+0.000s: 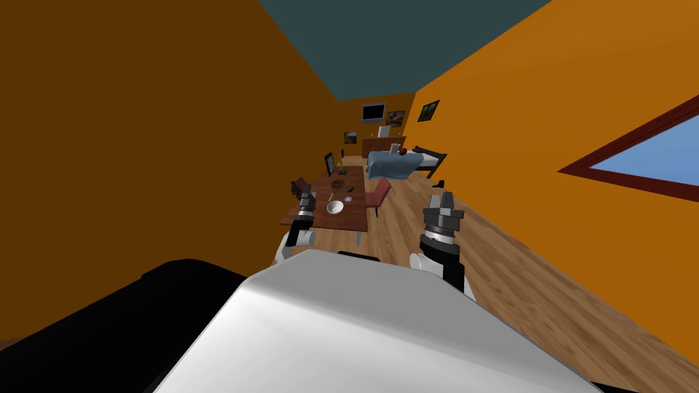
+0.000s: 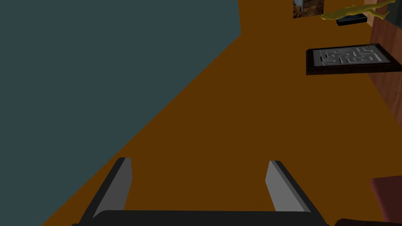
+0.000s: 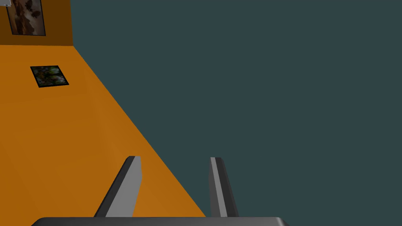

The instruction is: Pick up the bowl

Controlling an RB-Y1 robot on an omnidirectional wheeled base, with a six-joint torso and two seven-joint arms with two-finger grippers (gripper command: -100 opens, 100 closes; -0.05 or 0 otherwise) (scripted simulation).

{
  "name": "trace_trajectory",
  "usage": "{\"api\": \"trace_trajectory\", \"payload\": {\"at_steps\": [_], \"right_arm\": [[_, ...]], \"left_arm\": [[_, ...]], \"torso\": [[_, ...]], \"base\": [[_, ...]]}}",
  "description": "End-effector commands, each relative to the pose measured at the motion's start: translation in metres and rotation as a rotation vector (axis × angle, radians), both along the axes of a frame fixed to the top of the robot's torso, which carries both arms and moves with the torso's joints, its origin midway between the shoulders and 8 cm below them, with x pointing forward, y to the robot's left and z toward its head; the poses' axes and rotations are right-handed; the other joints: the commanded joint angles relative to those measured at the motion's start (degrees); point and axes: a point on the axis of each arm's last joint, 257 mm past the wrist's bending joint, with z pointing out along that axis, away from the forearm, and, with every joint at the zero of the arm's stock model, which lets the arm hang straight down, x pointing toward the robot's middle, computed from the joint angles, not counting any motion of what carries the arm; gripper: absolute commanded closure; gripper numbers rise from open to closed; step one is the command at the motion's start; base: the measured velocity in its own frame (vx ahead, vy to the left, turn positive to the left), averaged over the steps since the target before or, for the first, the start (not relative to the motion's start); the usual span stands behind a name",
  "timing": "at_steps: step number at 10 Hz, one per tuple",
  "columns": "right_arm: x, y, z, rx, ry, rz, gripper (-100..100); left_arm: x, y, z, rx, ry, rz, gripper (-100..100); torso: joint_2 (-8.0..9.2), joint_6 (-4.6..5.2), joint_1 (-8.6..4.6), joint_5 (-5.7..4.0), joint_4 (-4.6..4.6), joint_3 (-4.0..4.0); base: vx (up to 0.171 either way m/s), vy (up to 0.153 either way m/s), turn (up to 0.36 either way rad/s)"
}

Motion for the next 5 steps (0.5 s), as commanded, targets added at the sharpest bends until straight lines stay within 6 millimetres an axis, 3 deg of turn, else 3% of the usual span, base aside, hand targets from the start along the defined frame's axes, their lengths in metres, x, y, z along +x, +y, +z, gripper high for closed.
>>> {"api": "trace_trajectory", "payload": {"at_steps": [1,5], "right_arm": [[0.000,0.000,0.000,0.000,0.000,0.000,0],[0.000,0.000,0.000,0.000,0.000,0.000,0]], "left_arm": [[0.009,0.002,-0.012,0.006,0.031,0.003,-100],[0.043,0.017,-0.046,0.034,0.141,0.025,-100]], "torso": [[0.00,0.00,0.00,0.00,0.00,0.00],[-0.01,0.00,0.07,0.01,0.00,-0.01]], "base": [[0.000,-0.042,0.029],[0.008,-0.042,0.049]]}}
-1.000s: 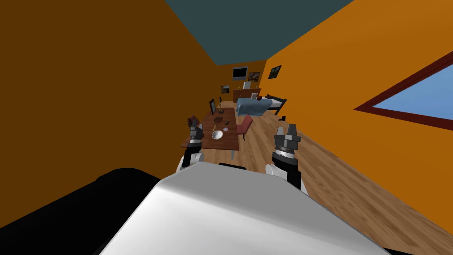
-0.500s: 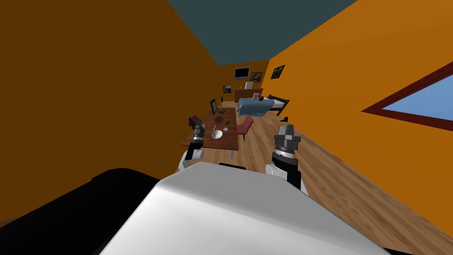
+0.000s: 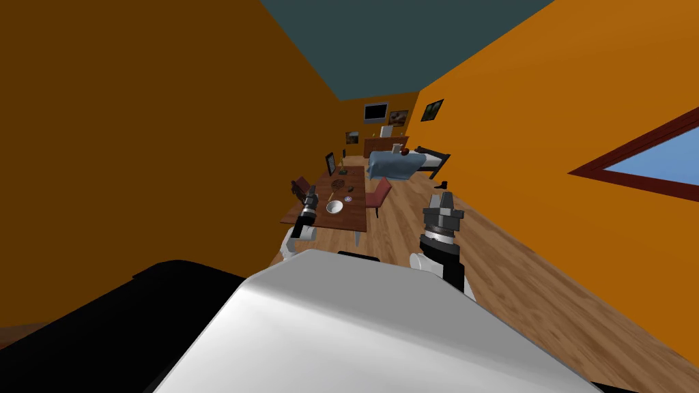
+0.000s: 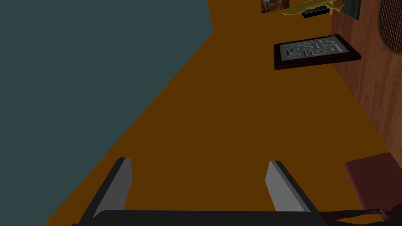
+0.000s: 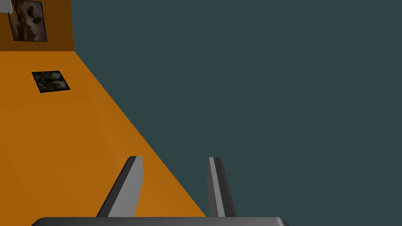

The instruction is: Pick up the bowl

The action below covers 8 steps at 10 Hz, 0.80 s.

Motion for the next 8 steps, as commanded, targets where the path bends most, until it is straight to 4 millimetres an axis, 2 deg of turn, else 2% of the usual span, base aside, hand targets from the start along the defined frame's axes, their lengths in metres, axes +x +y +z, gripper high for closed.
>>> {"api": "trace_trajectory", "payload": {"at_steps": [1,6,7,8], "right_arm": [[0.000,0.000,0.000,0.000,0.000,0.000,0],[0.000,0.000,0.000,0.000,0.000,0.000,0],[0.000,0.000,0.000,0.000,0.000,0.000,0],[0.000,0.000,0.000,0.000,0.000,0.000,0]], "left_arm": [[0.007,0.006,-0.011,0.003,0.030,0.007,-100],[0.042,0.028,-0.043,0.025,0.143,0.043,-100],[0.043,0.030,-0.055,0.021,0.165,0.047,-100],[0.054,0.038,-0.060,0.028,0.194,0.059,-100]], "torso": [[0.00,0.00,0.00,0.00,0.00,0.00],[0.00,0.01,0.04,0.00,0.00,0.00],[-0.03,0.00,0.02,0.00,0.00,-0.01],[-0.01,0.00,0.02,0.00,-0.01,-0.01]], "base": [[0.002,-0.037,0.027],[0.009,-0.037,0.036],[0.012,-0.040,0.027],[0.013,-0.047,0.056]]}}
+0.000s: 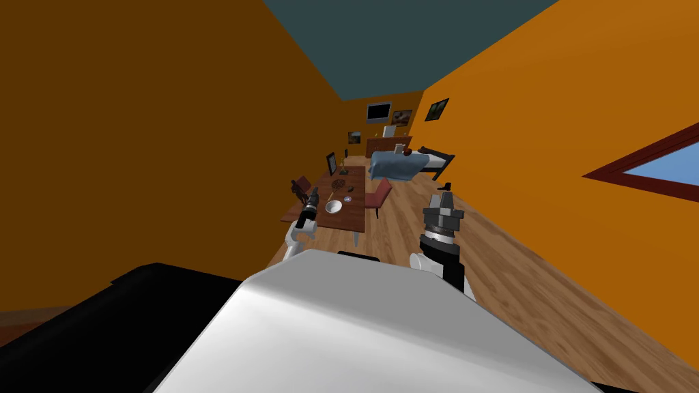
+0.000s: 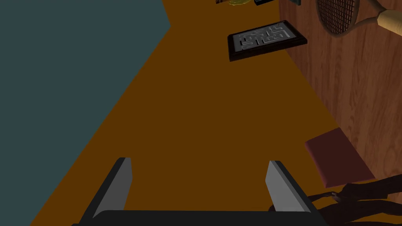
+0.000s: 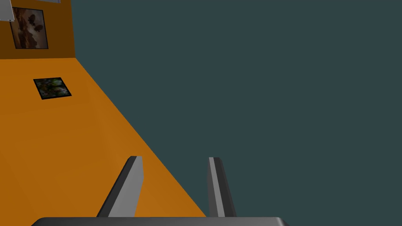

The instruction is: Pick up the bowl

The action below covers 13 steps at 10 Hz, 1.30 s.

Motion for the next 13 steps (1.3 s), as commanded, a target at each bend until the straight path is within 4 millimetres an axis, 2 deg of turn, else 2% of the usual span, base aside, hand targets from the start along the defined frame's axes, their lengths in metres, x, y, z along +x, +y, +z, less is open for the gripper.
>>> {"api": "trace_trajectory", "payload": {"at_steps": [1,2,5,7,8,11,12,13], "right_arm": [[0.000,0.000,0.000,0.000,0.000,0.000,0],[0.000,0.000,0.000,0.000,0.000,0.000,0],[0.000,0.000,0.000,0.000,0.000,0.000,0],[0.000,0.000,0.000,0.000,0.000,0.000,0],[0.000,0.000,0.000,0.000,0.000,0.000,0],[0.000,0.000,0.000,0.000,0.000,0.000,0],[0.000,0.000,0.000,0.000,0.000,0.000,0],[0.000,0.000,0.000,0.000,0.000,0.000,0]], "left_arm": [[0.006,0.006,-0.015,-0.001,0.040,0.012,-100],[0.016,0.013,-0.018,0.005,0.065,0.024,-100],[0.026,0.026,-0.047,0.000,0.140,0.047,-100],[0.045,0.042,-0.058,0.002,0.201,0.078,-100],[0.044,0.045,-0.073,-0.006,0.235,0.083,-100],[0.051,0.055,-0.093,-0.014,0.296,0.103,-100],[0.060,0.062,-0.098,-0.019,0.331,0.117,-100],[0.058,0.063,-0.107,-0.023,0.348,0.120,-100]], "torso": [[0.00,0.00,0.00,0.00,0.00,0.00],[0.02,0.00,0.03,0.01,0.00,0.01],[-0.02,0.00,0.01,0.00,0.00,-0.01],[0.01,0.00,0.00,0.00,0.00,0.00],[-0.04,0.00,-0.07,-0.02,-0.01,-0.02],[0.02,-0.01,0.04,0.01,0.00,0.01],[0.04,0.00,0.05,0.01,0.00,0.02],[0.02,0.00,0.01,0.00,0.01,0.01]], "base": [[0.009,-0.037,0.020],[0.010,-0.042,0.059],[0.017,-0.040,0.026],[0.017,-0.056,0.059],[0.024,-0.052,0.028],[0.006,-0.030,0.027],[0.008,-0.046,0.060],[0.010,-0.041,0.023]]}}
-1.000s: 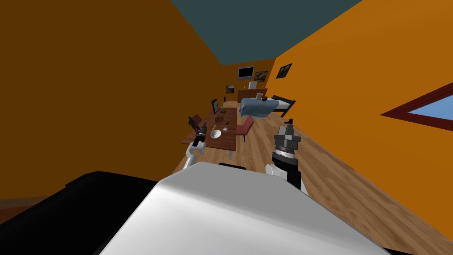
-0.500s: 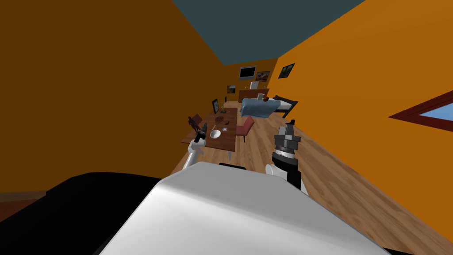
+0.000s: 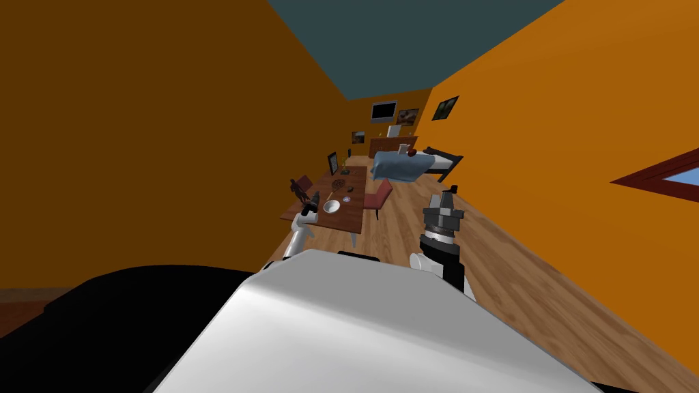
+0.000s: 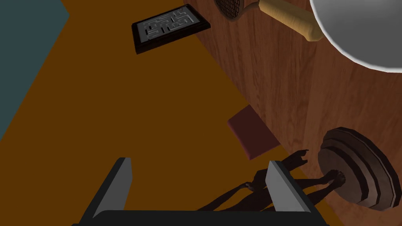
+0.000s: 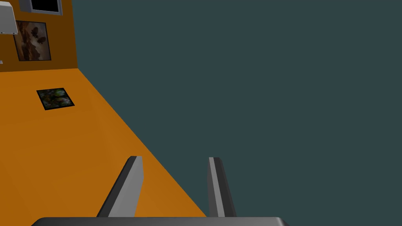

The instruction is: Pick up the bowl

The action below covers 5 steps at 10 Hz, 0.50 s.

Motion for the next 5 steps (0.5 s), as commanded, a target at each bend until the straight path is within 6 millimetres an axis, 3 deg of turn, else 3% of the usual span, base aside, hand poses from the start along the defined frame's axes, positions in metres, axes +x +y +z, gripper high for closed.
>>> {"api": "trace_trajectory", "payload": {"at_steps": [1,4,5], "right_arm": [[0.000,0.000,0.000,0.000,0.000,0.000,0],[0.000,0.000,0.000,0.000,0.000,0.000,0],[0.000,0.000,0.000,0.000,0.000,0.000,0]], "left_arm": [[0.009,0.008,-0.007,-0.007,0.042,0.017,-100],[0.012,0.017,-0.032,-0.025,0.116,0.038,-100],[0.020,0.022,-0.029,-0.031,0.138,0.049,-100]], "torso": [[0.00,0.00,0.00,0.00,0.00,0.00],[-0.04,-0.01,0.00,0.00,0.00,-0.02],[-0.03,0.00,0.01,0.00,-0.01,-0.02]], "base": [[0.013,-0.051,0.039],[0.016,-0.042,0.043],[0.012,-0.045,0.050]]}}
